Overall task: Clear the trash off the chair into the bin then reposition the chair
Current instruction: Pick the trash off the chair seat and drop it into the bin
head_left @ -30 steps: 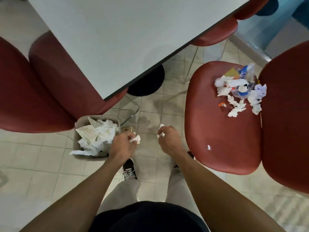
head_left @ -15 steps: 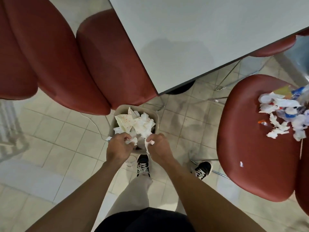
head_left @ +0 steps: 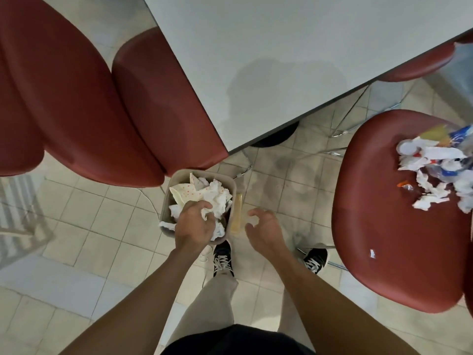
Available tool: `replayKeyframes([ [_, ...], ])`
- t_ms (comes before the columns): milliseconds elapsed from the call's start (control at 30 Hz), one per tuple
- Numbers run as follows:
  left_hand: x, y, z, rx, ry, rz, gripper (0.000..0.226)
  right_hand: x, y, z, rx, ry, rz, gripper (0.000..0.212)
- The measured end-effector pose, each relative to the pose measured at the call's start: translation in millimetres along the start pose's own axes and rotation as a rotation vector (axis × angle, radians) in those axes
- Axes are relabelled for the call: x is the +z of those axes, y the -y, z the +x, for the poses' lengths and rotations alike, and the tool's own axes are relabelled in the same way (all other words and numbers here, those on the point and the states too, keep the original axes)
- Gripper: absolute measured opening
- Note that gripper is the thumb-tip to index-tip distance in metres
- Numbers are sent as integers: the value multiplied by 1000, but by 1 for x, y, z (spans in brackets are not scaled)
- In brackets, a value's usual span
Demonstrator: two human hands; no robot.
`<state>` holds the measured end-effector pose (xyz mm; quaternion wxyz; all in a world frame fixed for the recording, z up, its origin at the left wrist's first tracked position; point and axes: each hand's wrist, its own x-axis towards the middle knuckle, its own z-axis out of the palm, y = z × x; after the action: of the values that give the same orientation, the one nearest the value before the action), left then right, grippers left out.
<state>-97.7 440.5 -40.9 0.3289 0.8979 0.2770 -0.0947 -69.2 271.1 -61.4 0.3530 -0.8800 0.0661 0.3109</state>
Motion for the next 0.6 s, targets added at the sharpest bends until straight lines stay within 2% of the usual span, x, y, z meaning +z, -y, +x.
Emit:
replayKeyframes([
  [200,45,-74,-4,153,83,35,15,-67,-57,2,89,-104,62,35],
  [433,131,-187,-10,319,214,63,19,-178,-133,11,178,-270,114,39],
  [600,184,-267,-23,479,299,170,22,-244,-182,14,263,-354,164,40],
])
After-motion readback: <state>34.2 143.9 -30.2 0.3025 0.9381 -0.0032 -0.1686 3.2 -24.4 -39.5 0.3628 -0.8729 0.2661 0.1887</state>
